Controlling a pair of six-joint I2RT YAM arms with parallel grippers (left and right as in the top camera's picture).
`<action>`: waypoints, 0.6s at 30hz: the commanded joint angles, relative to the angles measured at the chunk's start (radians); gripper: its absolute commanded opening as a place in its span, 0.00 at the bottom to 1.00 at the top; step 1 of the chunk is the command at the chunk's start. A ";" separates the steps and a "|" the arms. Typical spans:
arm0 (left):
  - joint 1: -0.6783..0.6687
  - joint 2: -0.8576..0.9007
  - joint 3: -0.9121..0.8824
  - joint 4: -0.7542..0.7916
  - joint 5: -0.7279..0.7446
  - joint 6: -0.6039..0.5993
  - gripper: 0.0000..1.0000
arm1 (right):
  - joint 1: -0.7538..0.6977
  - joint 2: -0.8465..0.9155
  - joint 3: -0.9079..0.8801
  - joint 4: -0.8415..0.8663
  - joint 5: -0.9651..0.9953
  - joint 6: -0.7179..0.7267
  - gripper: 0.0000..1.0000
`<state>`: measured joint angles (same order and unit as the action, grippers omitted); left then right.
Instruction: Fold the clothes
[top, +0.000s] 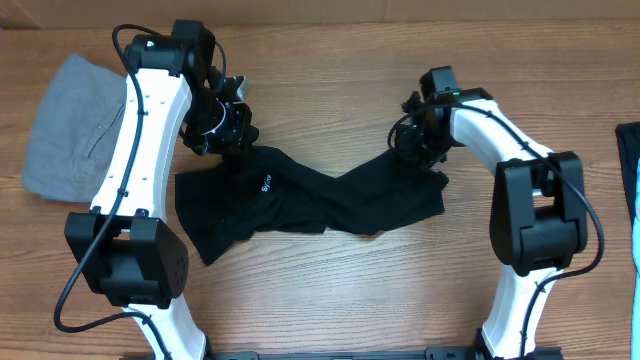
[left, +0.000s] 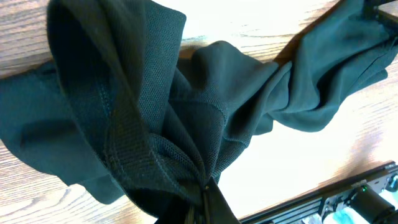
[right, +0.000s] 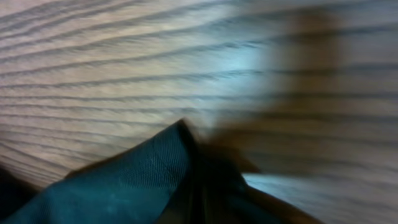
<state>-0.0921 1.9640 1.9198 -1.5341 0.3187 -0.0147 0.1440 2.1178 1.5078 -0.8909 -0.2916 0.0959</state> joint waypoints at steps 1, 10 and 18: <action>-0.008 -0.035 0.023 -0.008 0.019 0.038 0.04 | -0.084 -0.115 0.071 -0.021 0.002 -0.034 0.04; -0.002 -0.097 0.153 -0.024 0.023 0.037 0.04 | -0.264 -0.344 0.085 -0.079 -0.016 -0.014 0.04; -0.007 -0.113 0.156 -0.039 0.022 0.037 0.04 | -0.279 -0.348 0.080 -0.246 0.027 -0.013 0.04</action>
<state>-0.0917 1.8606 2.0666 -1.5696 0.3229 0.0029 -0.1368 1.7630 1.5879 -1.1061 -0.2989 0.0822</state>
